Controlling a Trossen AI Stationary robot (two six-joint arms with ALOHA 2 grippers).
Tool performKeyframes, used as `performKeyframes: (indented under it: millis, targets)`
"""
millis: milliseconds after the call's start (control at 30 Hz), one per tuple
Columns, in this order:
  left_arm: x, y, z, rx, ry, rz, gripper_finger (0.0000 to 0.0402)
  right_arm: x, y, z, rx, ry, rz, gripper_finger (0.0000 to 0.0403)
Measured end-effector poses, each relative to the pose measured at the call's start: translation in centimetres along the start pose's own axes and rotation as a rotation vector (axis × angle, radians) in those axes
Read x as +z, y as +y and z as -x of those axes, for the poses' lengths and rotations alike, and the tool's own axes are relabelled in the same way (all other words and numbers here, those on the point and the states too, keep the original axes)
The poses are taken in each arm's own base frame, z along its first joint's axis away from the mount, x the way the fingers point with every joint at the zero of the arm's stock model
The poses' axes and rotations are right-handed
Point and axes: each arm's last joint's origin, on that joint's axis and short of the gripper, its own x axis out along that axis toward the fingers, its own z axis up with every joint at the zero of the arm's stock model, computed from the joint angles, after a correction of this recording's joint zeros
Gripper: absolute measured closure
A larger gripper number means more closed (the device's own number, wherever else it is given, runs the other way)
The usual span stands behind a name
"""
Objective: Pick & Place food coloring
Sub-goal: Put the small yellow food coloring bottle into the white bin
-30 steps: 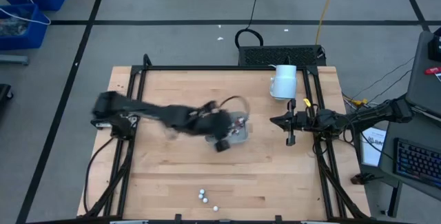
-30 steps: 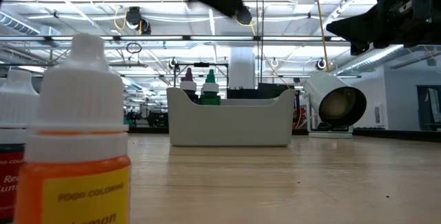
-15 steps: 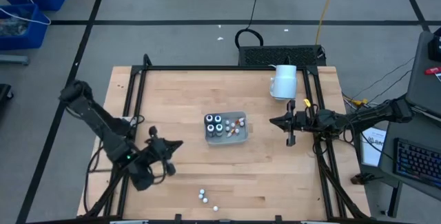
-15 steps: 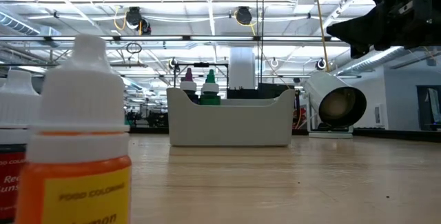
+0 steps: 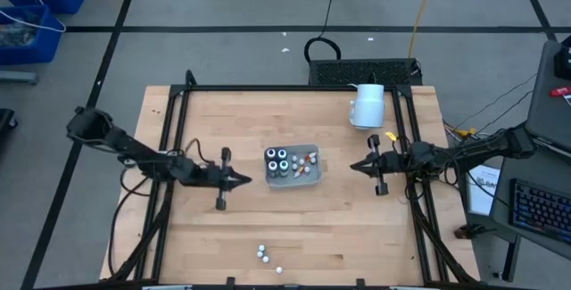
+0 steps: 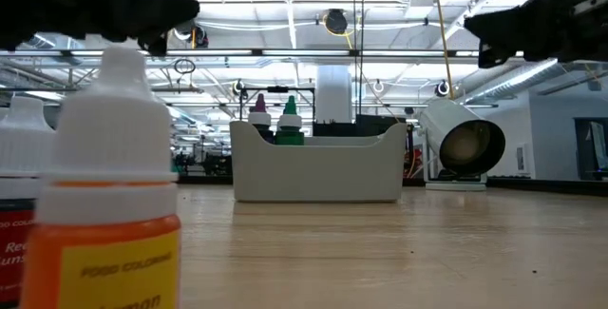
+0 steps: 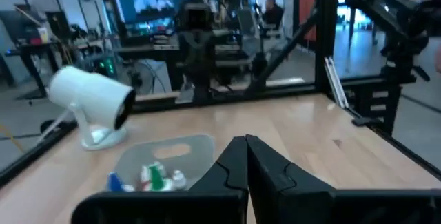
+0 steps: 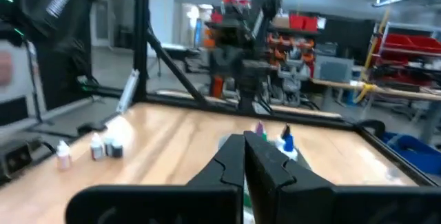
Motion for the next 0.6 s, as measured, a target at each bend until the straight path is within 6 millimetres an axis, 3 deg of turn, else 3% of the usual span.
performKeyframes:
  millis: [167,367,500,600]
  targets:
    - [-1.5,1.6,1.8,0.012,-0.015,0.053,0.0398,-0.2,0.5,0.0,0.179,0.006,-0.007,0.0403]
    - [-3.2,1.9,3.2,0.01,0.036,0.041,0.0397,-1.3,0.8,-0.6,0.21,0.148,-0.018,0.0403]
    - [-3.0,2.2,3.5,0.099,0.024,0.02,0.0387,-0.7,1.2,-1.8,0.15,0.155,-0.007,0.0403]
    - [-2.0,1.9,4.3,0.049,-0.053,-0.085,0.0397,-1.4,1.6,-2.2,0.139,0.202,0.0,0.0403]
